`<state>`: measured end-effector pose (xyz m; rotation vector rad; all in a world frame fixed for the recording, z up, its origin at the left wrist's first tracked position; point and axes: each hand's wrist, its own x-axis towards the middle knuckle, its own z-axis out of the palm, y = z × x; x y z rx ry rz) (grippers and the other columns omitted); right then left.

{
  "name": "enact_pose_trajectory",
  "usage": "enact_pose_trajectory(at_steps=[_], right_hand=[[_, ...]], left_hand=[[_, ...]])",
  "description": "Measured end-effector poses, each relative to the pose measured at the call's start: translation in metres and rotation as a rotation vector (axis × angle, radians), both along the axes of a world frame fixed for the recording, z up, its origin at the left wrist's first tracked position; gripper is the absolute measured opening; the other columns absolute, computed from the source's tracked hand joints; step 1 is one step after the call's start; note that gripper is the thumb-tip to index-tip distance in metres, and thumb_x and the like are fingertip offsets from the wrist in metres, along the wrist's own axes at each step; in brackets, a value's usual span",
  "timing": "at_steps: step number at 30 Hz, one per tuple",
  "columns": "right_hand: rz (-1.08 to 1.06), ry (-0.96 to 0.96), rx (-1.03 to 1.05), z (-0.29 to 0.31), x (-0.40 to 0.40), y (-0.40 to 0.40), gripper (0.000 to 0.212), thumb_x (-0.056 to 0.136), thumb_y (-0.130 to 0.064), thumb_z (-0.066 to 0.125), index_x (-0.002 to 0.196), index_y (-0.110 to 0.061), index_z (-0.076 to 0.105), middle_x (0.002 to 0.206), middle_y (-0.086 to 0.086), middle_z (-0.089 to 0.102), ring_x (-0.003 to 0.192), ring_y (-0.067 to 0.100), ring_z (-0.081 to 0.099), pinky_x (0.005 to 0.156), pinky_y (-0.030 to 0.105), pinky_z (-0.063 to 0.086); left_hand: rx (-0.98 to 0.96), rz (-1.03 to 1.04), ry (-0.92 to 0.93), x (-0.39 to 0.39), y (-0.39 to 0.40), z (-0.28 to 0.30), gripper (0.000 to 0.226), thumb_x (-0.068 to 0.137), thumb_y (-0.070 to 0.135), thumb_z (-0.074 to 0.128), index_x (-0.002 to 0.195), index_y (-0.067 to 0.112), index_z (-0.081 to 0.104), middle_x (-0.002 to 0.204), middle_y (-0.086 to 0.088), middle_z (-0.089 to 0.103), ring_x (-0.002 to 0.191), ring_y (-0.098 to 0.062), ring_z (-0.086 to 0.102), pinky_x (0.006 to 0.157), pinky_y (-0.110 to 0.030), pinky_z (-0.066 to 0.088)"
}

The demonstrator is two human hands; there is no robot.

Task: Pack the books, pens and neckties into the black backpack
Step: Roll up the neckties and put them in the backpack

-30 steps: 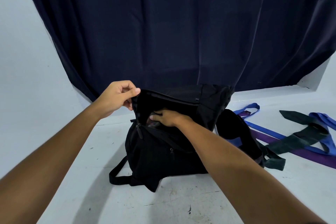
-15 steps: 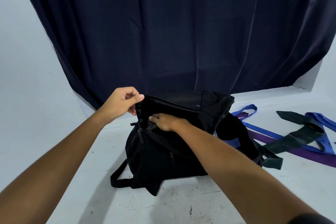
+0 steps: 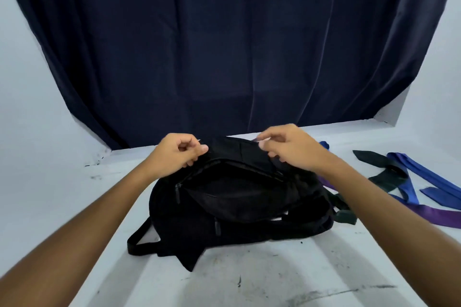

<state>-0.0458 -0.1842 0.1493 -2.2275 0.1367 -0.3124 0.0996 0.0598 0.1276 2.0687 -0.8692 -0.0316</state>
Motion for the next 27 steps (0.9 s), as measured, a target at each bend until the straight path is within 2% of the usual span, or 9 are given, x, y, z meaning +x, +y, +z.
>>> enact_pose_trajectory(at_steps=[2,4,6,8,10,16,21,23,27], right_hand=[[-0.229,0.056,-0.043,-0.028,0.005,-0.04,0.034,0.091,-0.042,0.06,0.119,-0.023,0.065,0.117,-0.001,0.067,0.112,0.018,0.06,0.093,0.031,0.044],[-0.296,0.269,0.063,-0.062,0.002,-0.068,0.061,0.086,-0.06,0.057,0.136,-0.025,0.053,0.14,0.0,0.053,0.128,0.02,0.049,0.107,0.036,0.037],[-0.273,0.421,0.24,-0.091,-0.003,-0.083,0.076,0.08,-0.072,0.055,0.142,-0.03,0.046,0.146,-0.003,0.048,0.131,0.021,0.047,0.111,0.038,0.034],[-0.268,0.49,0.301,-0.11,-0.006,-0.084,0.079,0.083,-0.071,0.053,0.147,-0.028,0.04,0.149,0.0,0.045,0.135,0.024,0.044,0.108,0.036,0.033],[-0.294,0.454,0.292,-0.122,-0.005,-0.081,0.075,0.085,-0.064,0.057,0.145,-0.022,0.042,0.147,0.003,0.047,0.132,0.026,0.045,0.101,0.033,0.035],[-0.347,0.354,0.366,-0.13,0.008,-0.079,0.069,0.083,-0.056,0.066,0.138,-0.019,0.052,0.136,0.004,0.057,0.116,0.023,0.055,0.097,0.034,0.04],[-0.375,0.331,0.523,-0.135,0.013,-0.087,0.065,0.086,-0.051,0.066,0.139,-0.015,0.052,0.135,0.006,0.058,0.103,0.02,0.055,0.09,0.031,0.042],[-0.356,0.315,0.579,-0.135,0.015,-0.087,0.063,0.086,-0.048,0.067,0.138,-0.017,0.053,0.125,0.002,0.063,0.094,0.016,0.059,0.087,0.031,0.043],[-0.295,0.305,0.722,-0.135,0.015,-0.088,0.049,0.087,-0.041,0.067,0.131,-0.02,0.059,0.097,-0.008,0.069,0.089,0.012,0.065,0.069,0.026,0.049]], left_hand=[[-0.014,0.158,-0.088,0.006,0.003,-0.014,0.021,0.089,0.035,0.068,0.076,0.019,0.07,0.072,0.006,0.068,0.068,-0.007,0.062,0.066,-0.017,0.047],[-0.025,0.372,-0.001,0.019,0.016,-0.033,0.023,0.089,0.044,0.066,0.088,0.021,0.068,0.086,0.005,0.068,0.087,-0.015,0.064,0.076,-0.025,0.046],[-0.006,0.525,0.295,0.029,0.033,-0.055,0.041,0.085,0.061,0.061,0.103,0.024,0.062,0.1,0.001,0.064,0.099,-0.022,0.062,0.085,-0.035,0.046],[-0.001,0.494,0.626,0.028,0.043,-0.073,0.054,0.081,0.075,0.053,0.106,0.028,0.063,0.105,0.0,0.068,0.1,-0.023,0.062,0.09,-0.042,0.048],[-0.022,0.4,0.81,0.021,0.047,-0.084,0.061,0.081,0.079,0.046,0.105,0.03,0.071,0.103,-0.002,0.075,0.101,-0.025,0.066,0.09,-0.04,0.051],[-0.149,0.439,0.976,0.026,0.05,-0.104,0.075,0.07,0.086,0.051,0.108,0.027,0.075,0.11,-0.008,0.074,0.108,-0.031,0.065,0.097,-0.044,0.049],[-0.325,0.406,1.097,0.022,0.05,-0.111,0.063,0.081,0.073,0.052,0.101,0.018,0.078,0.107,-0.013,0.074,0.105,-0.031,0.065,0.083,-0.041,0.05],[-0.368,0.388,1.121,0.022,0.052,-0.114,0.063,0.08,0.073,0.054,0.098,0.018,0.08,0.108,-0.014,0.073,0.106,-0.031,0.065,0.085,-0.042,0.05],[-0.401,0.345,1.142,0.028,0.052,-0.122,0.065,0.081,0.075,0.051,0.111,0.023,0.076,0.118,-0.012,0.07,0.114,-0.031,0.062,0.093,-0.043,0.047]])
